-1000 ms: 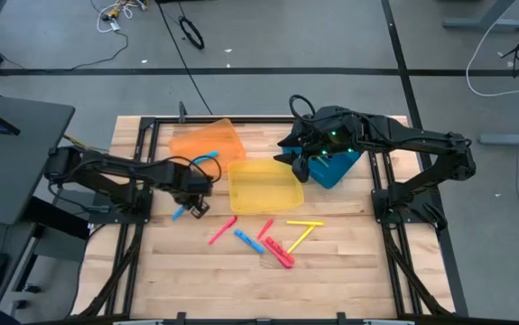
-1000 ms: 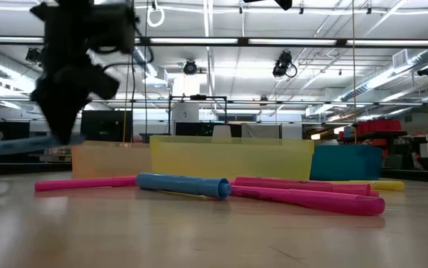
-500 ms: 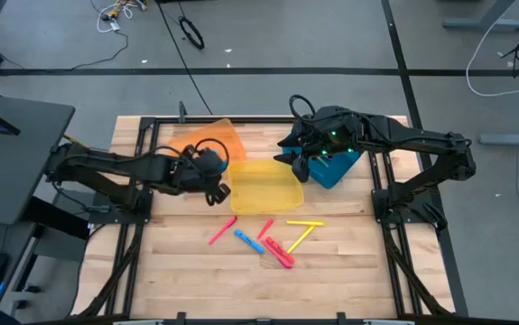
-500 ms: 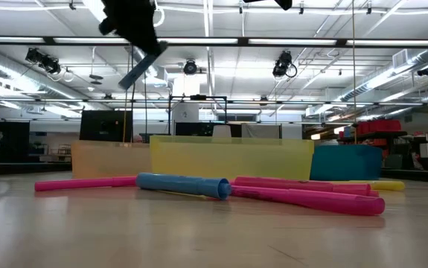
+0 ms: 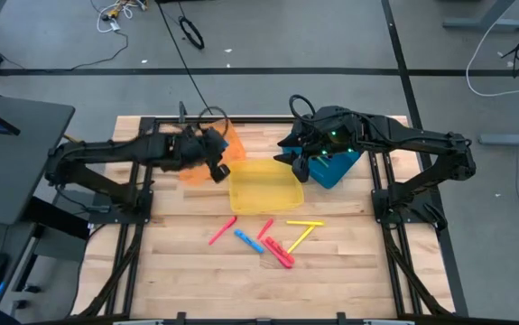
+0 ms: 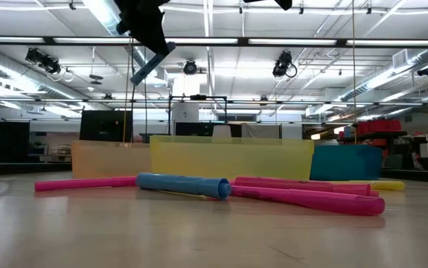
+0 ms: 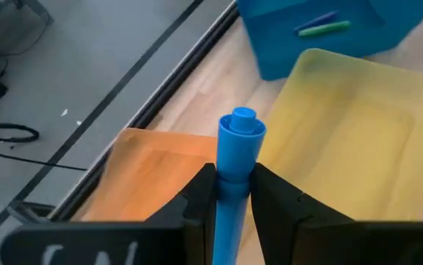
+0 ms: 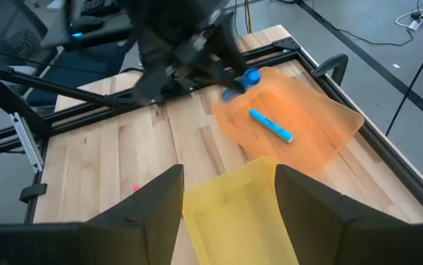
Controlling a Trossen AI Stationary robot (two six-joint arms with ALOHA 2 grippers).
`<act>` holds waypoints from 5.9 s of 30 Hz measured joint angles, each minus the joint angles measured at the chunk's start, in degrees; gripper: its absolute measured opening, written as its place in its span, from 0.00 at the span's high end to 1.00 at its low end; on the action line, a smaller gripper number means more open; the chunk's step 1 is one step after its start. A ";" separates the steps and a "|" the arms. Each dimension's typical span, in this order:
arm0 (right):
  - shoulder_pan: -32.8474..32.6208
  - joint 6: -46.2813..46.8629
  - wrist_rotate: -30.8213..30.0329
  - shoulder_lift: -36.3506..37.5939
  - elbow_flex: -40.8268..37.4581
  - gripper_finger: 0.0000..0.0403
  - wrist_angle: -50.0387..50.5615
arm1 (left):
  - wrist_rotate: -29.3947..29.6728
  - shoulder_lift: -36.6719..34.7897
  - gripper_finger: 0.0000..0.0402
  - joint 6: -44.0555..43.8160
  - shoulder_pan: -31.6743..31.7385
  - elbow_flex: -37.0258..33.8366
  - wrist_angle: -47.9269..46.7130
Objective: Pick & Place Markers
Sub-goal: Put the top blue highlighter pen into the orange bin, then put the orange highlighter pen into the orange bin
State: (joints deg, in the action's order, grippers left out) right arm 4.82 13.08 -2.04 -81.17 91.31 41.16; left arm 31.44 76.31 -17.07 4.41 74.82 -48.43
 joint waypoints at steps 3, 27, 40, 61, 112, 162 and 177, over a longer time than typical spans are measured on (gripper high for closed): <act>0.00 0.02 -0.02 0.00 0.00 0.46 0.01 | -2.31 0.00 0.82 4.84 4.42 1.47 -0.25; 0.00 1.25 0.00 0.00 0.00 0.46 -0.08 | -18.12 4.94 0.82 17.79 32.71 3.13 -17.89; 0.00 1.66 0.02 0.00 0.00 0.46 -0.08 | -17.74 14.81 0.82 24.15 31.22 3.13 -19.63; 0.00 1.49 0.02 0.00 0.00 0.46 -0.08 | -21.14 23.62 0.82 30.21 33.19 3.13 -13.67; 0.00 2.49 0.02 0.00 0.00 0.46 -0.47 | -27.65 31.04 0.77 32.79 35.97 -3.38 -1.51; 0.00 2.21 0.15 0.02 0.00 0.46 -0.42 | -29.62 -3.10 0.84 4.15 3.28 2.17 -16.37; -5.90 7.33 1.53 0.02 0.00 0.46 1.94 | -25.96 -1.34 0.84 -0.78 -13.28 2.52 -19.34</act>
State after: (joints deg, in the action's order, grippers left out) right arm -1.08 20.41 -0.51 -81.14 91.31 43.10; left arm 5.49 74.98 -17.86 -8.87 77.34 -67.77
